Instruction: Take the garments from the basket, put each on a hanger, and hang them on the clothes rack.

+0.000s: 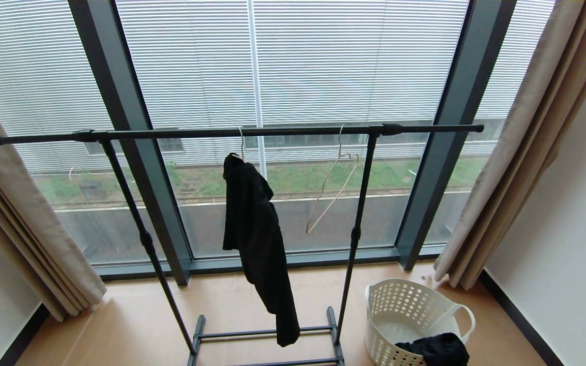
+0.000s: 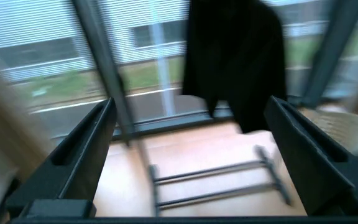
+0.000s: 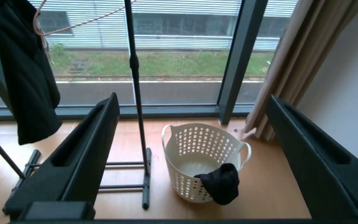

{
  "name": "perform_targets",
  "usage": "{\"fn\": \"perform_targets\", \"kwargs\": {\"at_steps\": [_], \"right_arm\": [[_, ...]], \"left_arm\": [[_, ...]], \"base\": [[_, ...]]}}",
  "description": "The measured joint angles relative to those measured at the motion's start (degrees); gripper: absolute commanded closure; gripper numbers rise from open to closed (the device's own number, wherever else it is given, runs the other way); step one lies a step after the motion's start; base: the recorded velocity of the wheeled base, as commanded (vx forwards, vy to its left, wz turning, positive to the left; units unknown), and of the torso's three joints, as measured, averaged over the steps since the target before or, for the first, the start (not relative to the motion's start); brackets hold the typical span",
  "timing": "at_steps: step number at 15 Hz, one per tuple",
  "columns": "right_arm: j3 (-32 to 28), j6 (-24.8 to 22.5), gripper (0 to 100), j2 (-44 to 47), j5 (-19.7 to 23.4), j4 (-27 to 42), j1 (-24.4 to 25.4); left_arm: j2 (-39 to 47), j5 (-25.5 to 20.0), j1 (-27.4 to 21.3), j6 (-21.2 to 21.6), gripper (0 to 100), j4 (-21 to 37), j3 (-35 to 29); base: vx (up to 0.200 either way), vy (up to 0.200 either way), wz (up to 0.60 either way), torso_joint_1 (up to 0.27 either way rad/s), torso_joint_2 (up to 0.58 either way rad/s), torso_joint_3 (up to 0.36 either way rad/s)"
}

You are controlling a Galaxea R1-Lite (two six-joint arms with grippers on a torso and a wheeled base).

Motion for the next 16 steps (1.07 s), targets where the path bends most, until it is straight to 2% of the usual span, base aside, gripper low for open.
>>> {"fn": "perform_targets", "kwargs": {"at_steps": [4,7,9,10,13,16], "right_arm": [[0.00,0.17,0,0.00,0.00,-0.10,0.02],[0.00,0.41,0,0.00,0.01,-0.11,0.02],[0.00,0.83,0,0.00,-0.02,-0.11,0.04],[0.00,0.79,0,0.00,-0.05,-0.11,0.04],[0.00,0.77,0,0.00,-0.07,-0.11,0.00],[0.00,0.80,0,0.00,-0.11,-0.11,0.00]], "left_arm": [[-1.79,1.60,-0.51,-2.73,0,0.82,0.00],[-1.94,2.44,-0.41,-2.74,0,0.95,0.00],[-1.96,8.77,-0.32,-2.93,0,0.98,0.00],[-1.94,10.05,-0.24,-3.28,0,0.98,0.00],[-1.94,9.87,-0.13,-3.01,0,0.98,0.00],[-1.96,4.30,-0.49,-3.54,0,0.98,-0.02]], "base": [[0.000,0.000,0.00,0.000,0.00,0.000],[0.000,0.000,0.00,0.000,0.00,0.000],[0.000,0.000,0.00,0.000,0.00,0.000],[0.000,0.000,0.00,0.000,0.00,0.000],[0.000,0.000,0.00,0.000,0.00,0.000],[0.000,0.000,0.00,0.000,0.00,0.000]]}}
